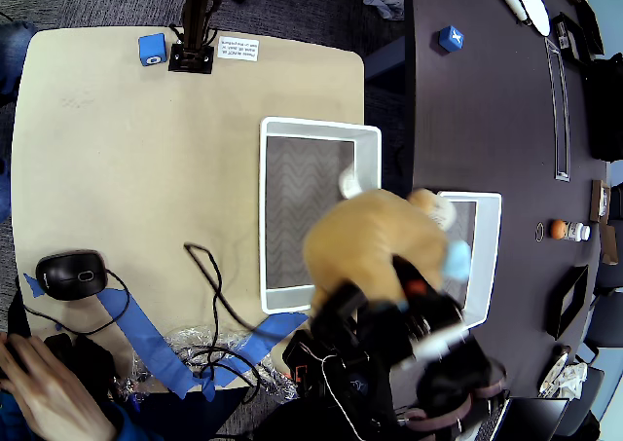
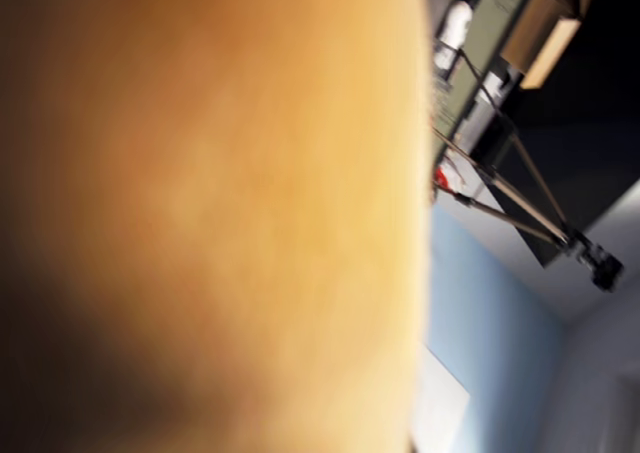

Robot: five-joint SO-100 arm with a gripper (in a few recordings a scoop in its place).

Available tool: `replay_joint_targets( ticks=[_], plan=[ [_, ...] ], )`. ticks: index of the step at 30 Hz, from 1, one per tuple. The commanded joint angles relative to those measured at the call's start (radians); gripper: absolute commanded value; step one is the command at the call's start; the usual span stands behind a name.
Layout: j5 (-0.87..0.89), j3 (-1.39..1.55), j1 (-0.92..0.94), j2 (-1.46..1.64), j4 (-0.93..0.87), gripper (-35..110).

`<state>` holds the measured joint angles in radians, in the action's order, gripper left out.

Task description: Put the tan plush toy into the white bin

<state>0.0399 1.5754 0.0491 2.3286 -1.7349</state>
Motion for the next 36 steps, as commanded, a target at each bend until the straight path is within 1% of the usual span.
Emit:
replay_joint_targets(
  ticks=[1,5,9,23,31,36],
  plan=[
    [0.008,-0.021,0.002,-0.043,0.000,0],
    [0.009,-0.026,0.000,-0.104,0.009,0],
    [0.009,-0.009,0.000,-0.130,0.080,0],
    [0.009,0.262,0.000,-0.158,0.284,0],
    [0.011,0.353,-0.003,-0.158,0.367,0],
    [0.009,0.374,-0.057,-0.160,0.396,0]
  ],
)
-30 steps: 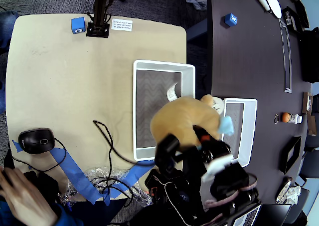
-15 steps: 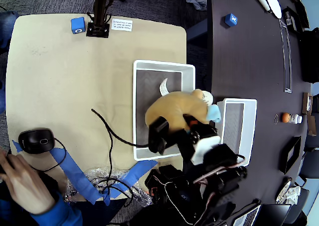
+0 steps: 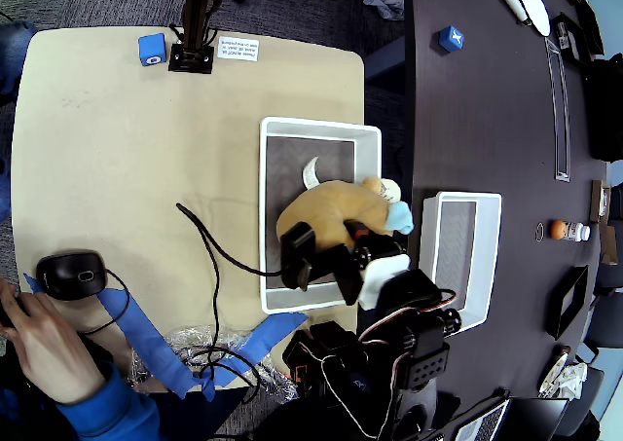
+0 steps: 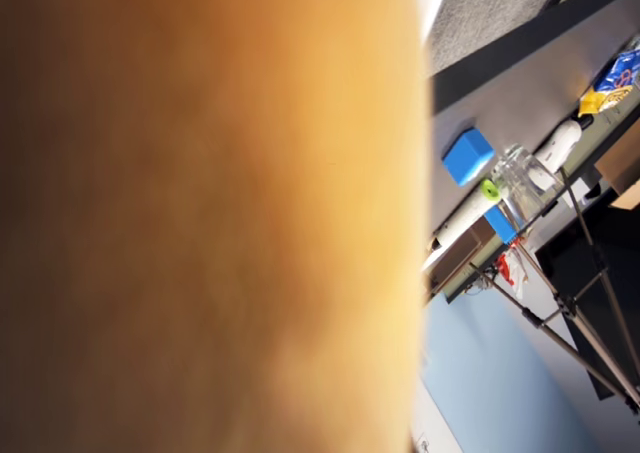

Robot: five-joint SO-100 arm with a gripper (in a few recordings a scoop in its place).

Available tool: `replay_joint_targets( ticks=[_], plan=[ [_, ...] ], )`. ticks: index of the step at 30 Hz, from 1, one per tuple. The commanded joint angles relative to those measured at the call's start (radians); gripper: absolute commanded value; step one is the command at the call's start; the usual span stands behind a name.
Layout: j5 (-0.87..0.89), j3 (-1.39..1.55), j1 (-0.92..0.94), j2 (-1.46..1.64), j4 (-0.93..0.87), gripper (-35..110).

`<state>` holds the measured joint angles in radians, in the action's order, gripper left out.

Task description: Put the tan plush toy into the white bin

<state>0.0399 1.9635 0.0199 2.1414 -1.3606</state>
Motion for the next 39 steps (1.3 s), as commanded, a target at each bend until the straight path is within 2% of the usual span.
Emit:
replay_joint_targets(
  ticks=[1,16,27,32,39],
  plan=[
    [0.009,-0.014,-0.031,0.028,0.023,0],
    [0.000,-0.029,-0.032,-0.052,0.008,2],
    [0.005,-0.031,-0.031,-0.049,-0.008,36],
    [0.002,-0.130,-0.031,-0.012,-0.133,47],
    [-0.003,-0.351,-0.031,0.021,-0.379,50]
  ],
)
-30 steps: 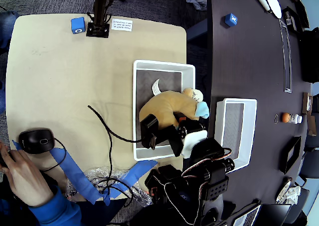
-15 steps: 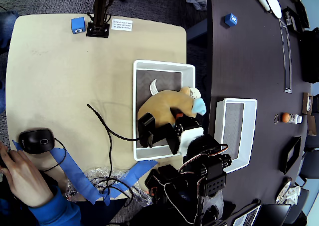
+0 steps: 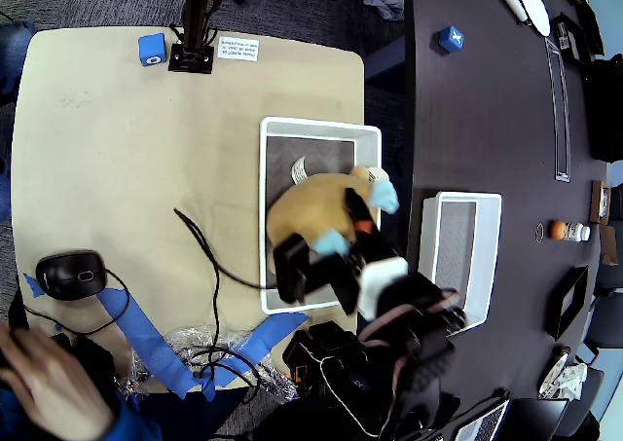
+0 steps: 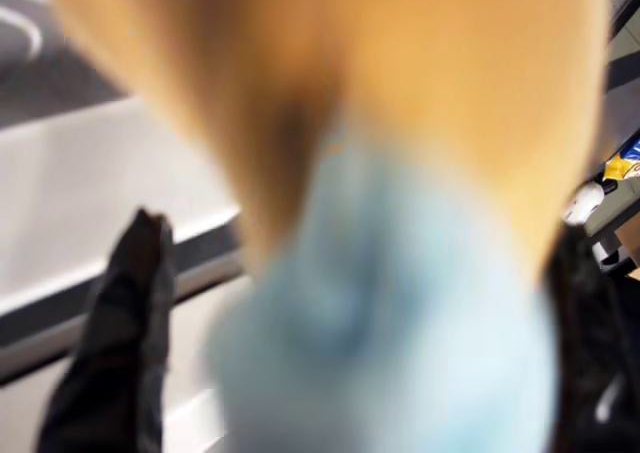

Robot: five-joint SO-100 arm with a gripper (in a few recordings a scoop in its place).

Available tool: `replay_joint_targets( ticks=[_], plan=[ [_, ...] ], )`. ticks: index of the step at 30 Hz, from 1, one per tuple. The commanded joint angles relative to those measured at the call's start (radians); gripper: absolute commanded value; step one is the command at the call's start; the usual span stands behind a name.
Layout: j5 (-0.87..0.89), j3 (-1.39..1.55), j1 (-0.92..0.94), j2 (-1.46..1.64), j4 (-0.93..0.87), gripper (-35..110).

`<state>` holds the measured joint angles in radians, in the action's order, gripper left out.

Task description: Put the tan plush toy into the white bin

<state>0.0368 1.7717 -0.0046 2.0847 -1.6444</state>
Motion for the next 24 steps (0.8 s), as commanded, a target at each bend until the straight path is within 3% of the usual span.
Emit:
replay_joint_targets(
  ticks=[1,11,24],
  plan=[
    [0.000,-0.189,-0.006,0.089,-0.104,50],
    [-0.002,-0.160,0.005,0.410,-0.095,50],
    [-0.002,-0.009,0.258,0.707,-0.095,50]
  ],
)
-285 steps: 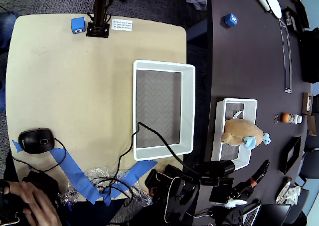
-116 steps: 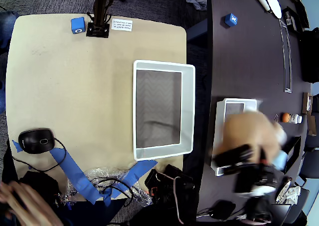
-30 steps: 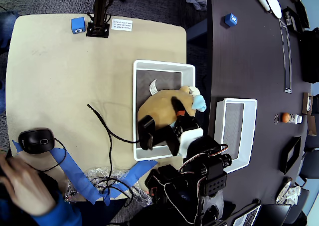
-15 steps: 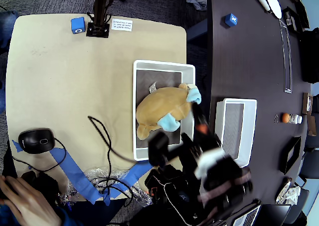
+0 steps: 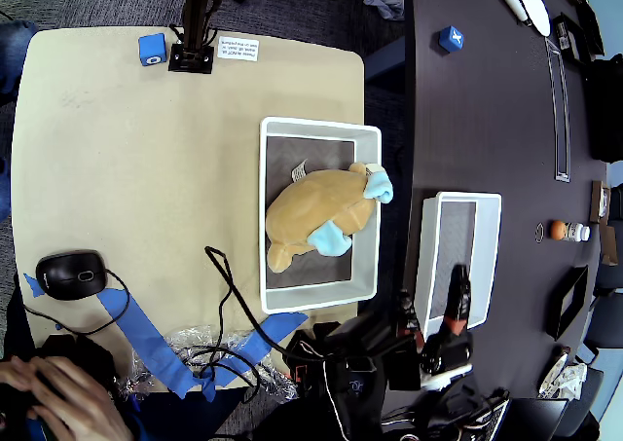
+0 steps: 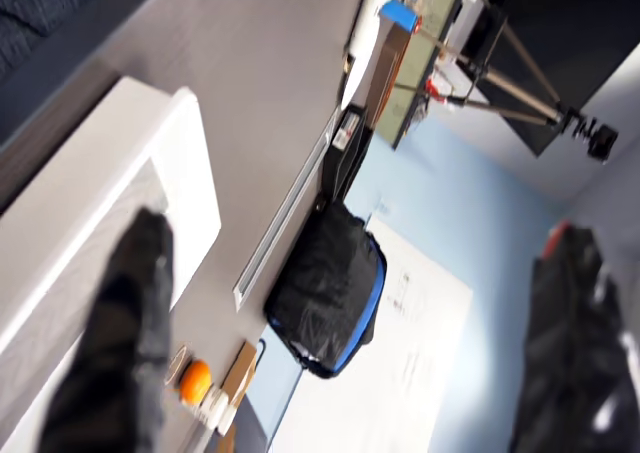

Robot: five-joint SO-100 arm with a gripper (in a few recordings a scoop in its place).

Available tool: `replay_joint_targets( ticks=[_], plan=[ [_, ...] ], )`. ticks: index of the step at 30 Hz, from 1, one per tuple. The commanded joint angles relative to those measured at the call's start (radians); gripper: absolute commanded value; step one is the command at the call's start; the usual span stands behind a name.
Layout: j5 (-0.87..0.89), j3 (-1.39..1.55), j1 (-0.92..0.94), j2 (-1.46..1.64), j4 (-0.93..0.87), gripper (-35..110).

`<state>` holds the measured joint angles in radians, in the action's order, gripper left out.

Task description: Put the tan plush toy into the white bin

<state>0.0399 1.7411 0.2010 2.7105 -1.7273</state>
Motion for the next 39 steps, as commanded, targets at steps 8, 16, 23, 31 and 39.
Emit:
replay_joint_targets(
  ticks=[8,16,23,31,39],
  plan=[
    [-0.005,0.064,0.221,0.163,-0.012,50],
    [-0.005,0.064,0.390,0.163,-0.012,50],
    [-0.005,0.066,0.505,0.163,-0.012,50],
    [-0.005,0.064,0.540,0.163,-0.012,50],
    [-0.005,0.067,0.541,0.175,-0.012,50]
  ],
)
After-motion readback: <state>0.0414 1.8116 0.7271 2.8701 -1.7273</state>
